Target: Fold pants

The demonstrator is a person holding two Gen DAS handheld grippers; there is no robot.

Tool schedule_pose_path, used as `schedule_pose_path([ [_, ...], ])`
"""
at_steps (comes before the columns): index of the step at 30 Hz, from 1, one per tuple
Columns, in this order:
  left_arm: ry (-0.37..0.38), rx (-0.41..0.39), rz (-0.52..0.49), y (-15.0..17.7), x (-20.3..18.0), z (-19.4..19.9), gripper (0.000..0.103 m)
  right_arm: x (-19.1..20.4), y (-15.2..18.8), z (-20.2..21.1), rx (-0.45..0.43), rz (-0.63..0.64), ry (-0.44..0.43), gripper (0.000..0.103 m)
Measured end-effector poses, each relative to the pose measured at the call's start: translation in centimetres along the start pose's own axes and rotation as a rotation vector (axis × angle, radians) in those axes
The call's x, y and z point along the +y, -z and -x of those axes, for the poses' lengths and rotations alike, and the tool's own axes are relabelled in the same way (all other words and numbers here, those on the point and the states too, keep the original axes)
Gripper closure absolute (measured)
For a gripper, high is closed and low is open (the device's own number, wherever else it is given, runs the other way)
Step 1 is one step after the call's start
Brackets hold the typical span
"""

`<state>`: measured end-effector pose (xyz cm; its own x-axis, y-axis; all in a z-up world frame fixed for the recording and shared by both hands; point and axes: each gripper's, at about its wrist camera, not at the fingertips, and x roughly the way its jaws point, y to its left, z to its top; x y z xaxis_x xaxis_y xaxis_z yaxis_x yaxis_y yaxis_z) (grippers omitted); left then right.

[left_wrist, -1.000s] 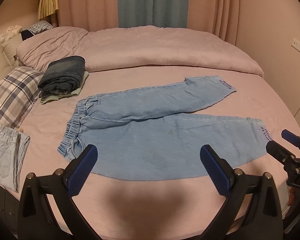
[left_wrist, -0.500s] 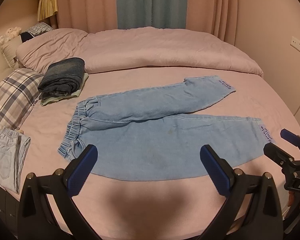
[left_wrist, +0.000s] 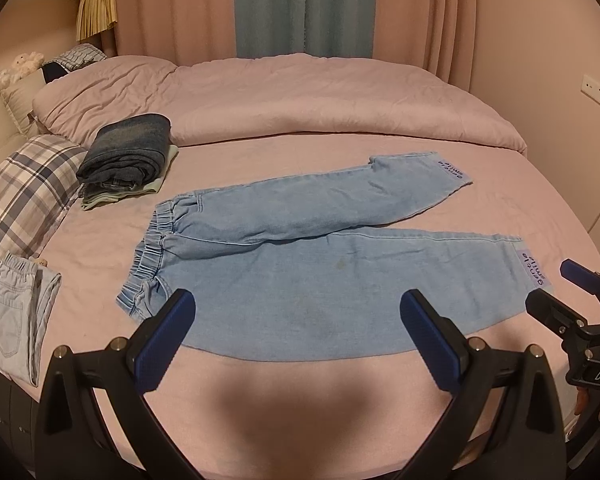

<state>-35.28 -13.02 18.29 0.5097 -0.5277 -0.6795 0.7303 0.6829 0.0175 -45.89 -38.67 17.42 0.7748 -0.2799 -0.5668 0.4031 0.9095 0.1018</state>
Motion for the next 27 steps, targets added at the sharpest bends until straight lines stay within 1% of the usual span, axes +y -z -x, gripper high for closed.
schedule_pose_path([
  [16, 0.006, 0.003, 0.006, 0.1, 0.2, -0.2, 0.001, 0.4, 1.0, -0.2, -0.001, 0.013, 0.006, 0.001],
  [21, 0.017, 0.014, 0.028, 0.2, 0.7, -0.9, 0.001, 0.8, 1.2, -0.4, 0.002, 0.029, -0.006, 0.001],
  [24, 0.05, 0.023, 0.073, 0.7, 1.6, -1.9, 0.001, 1.2, 1.4, -1.0, 0.005, 0.053, -0.021, 0.001],
  [27, 0.112, 0.043, 0.206, 1.7, 4.1, -3.9, 0.001, 2.4, 2.2, -2.5, 0.014, 0.093, -0.049, 0.001],
])
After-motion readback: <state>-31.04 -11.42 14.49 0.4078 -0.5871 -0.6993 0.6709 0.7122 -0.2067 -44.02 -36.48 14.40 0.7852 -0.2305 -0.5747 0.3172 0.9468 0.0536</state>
